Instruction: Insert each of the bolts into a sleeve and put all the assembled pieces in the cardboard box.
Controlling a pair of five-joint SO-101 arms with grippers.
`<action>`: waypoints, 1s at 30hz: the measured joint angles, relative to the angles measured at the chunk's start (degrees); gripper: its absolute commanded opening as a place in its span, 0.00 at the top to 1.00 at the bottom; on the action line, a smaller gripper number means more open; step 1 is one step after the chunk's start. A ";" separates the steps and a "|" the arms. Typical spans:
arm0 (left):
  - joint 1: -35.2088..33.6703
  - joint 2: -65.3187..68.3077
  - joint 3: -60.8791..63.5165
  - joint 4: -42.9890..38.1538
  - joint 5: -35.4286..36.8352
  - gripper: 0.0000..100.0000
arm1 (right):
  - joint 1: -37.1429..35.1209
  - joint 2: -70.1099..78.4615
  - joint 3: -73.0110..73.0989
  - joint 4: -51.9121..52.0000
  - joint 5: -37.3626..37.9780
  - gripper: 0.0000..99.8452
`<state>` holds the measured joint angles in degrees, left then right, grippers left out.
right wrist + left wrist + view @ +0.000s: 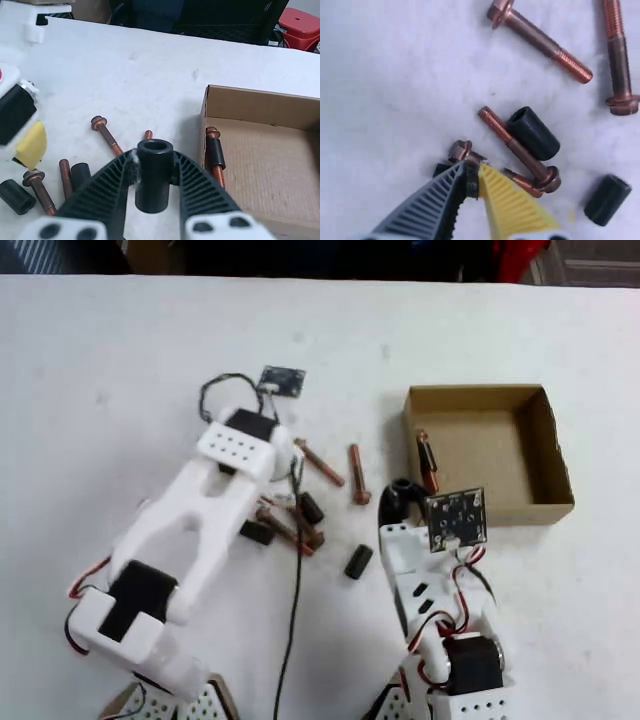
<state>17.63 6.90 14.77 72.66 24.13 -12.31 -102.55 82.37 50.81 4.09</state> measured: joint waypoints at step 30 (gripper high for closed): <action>0.26 0.00 13.89 -14.07 30.15 0.89 | -0.09 0.00 0.00 0.00 0.00 0.98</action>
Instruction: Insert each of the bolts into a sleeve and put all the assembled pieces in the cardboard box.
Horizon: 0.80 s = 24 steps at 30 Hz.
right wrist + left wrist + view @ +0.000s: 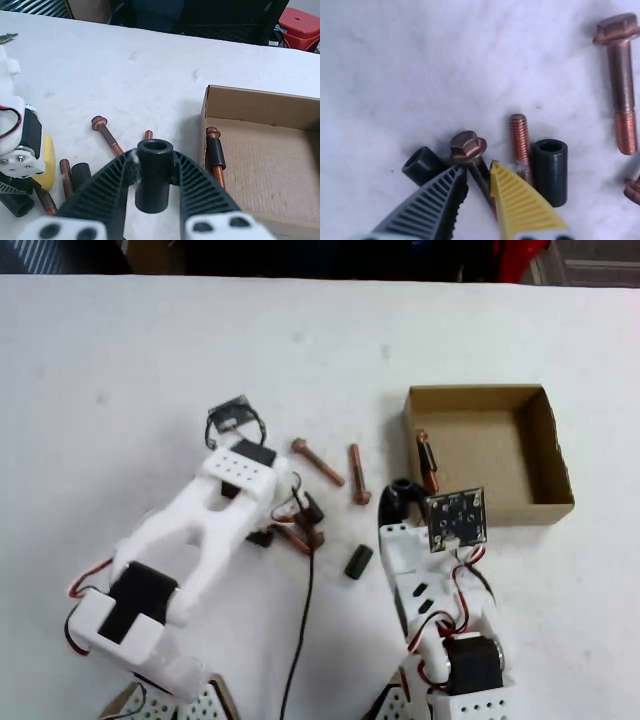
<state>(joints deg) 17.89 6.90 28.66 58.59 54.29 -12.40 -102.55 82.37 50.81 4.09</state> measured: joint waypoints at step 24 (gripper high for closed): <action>-1.67 -0.26 6.33 -11.96 0.18 0.97 | 0.00 0.00 0.00 -0.09 0.00 0.98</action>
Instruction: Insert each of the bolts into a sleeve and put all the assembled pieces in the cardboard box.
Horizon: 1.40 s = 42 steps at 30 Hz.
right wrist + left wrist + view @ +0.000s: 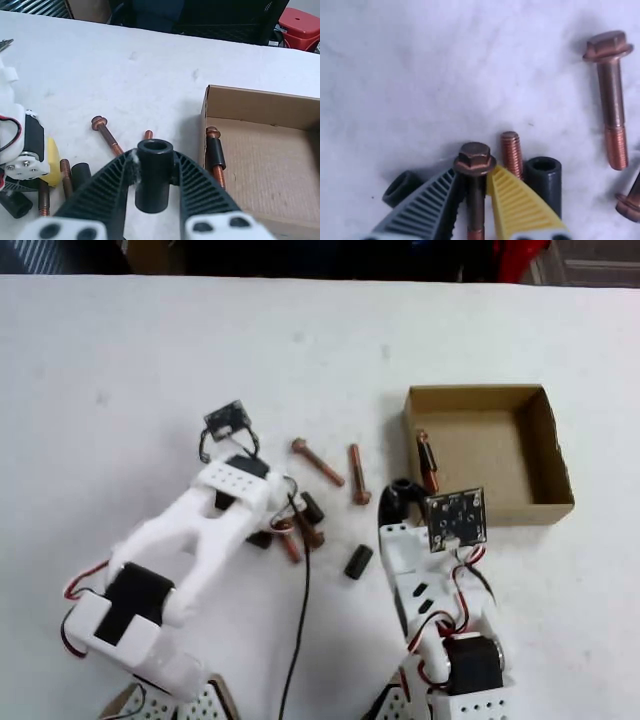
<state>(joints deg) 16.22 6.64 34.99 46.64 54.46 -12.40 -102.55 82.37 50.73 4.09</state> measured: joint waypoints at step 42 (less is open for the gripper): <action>-5.01 -10.02 -16.53 2.81 -40.00 0.98 | -6.15 0.00 6.77 -8.62 0.00 0.98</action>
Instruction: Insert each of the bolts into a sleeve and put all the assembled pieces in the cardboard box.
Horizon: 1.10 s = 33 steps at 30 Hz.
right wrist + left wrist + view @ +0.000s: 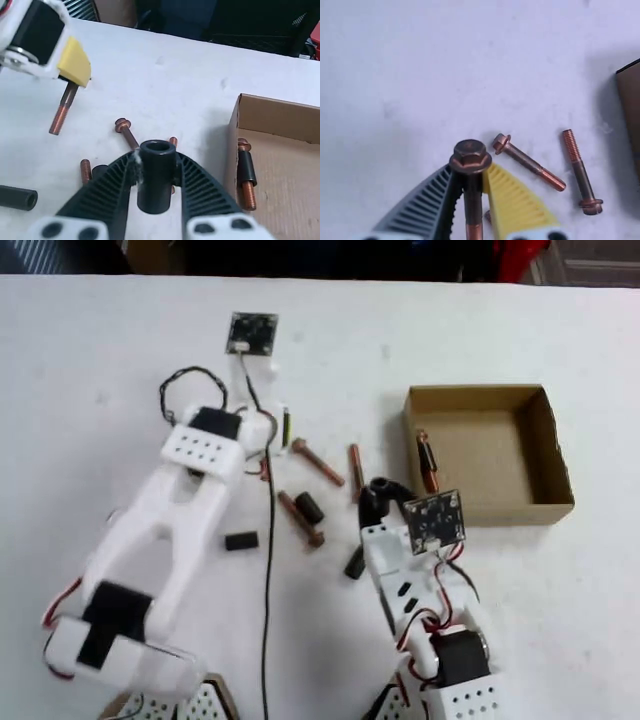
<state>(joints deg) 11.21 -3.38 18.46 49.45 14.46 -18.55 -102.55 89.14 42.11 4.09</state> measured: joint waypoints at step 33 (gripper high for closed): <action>1.32 -60.57 23.47 -0.18 -5.27 0.98 | -19.16 0.00 4.31 -19.87 -0.09 0.98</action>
<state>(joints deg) 12.53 -63.96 41.93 49.27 9.19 -37.71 -102.55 93.45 22.24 4.00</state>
